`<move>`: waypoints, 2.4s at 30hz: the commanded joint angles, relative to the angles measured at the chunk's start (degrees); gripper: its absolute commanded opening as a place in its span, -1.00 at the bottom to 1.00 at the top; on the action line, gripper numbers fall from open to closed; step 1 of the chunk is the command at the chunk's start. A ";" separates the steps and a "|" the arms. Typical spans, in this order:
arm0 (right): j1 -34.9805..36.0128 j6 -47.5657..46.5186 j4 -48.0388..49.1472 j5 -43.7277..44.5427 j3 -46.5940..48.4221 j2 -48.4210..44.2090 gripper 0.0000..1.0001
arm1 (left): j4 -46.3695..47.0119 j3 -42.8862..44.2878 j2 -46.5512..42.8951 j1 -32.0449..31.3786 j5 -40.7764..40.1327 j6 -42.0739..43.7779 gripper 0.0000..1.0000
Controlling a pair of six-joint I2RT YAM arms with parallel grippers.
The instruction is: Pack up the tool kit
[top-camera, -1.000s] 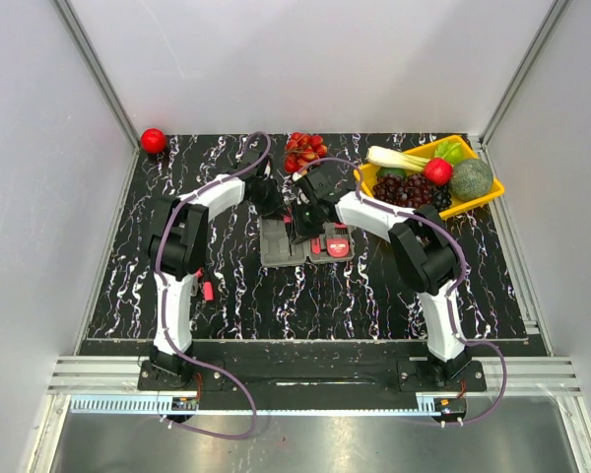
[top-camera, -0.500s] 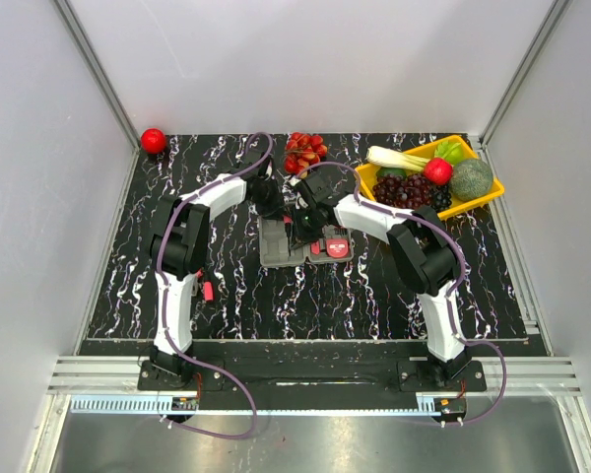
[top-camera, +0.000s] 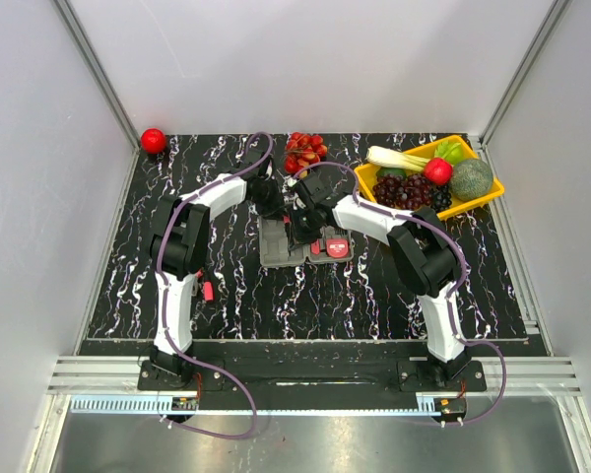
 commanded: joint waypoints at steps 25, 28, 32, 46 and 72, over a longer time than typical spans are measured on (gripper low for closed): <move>1.32 -1.76 -8.08 1.47 1.56 7.77 -1.00 | -4.71 -0.55 3.83 -1.20 -3.40 0.94 -1.00; 1.32 -1.58 -7.82 1.73 1.21 6.72 -1.00 | -4.71 -0.73 3.13 -1.29 -3.49 1.03 -1.00; 1.40 -0.18 -5.80 3.65 1.64 2.34 -1.00 | -5.06 1.55 0.32 -1.20 -3.84 1.99 -0.91; 1.32 3.78 2.82 7.70 2.27 -12.17 -0.13 | -5.76 3.51 -21.11 -0.06 -11.39 8.75 0.47; 1.32 9.49 -7.12 14.12 -10.82 -22.28 -0.01 | -21.15 -41.33 -44.16 1.00 -25.98 4.02 -0.04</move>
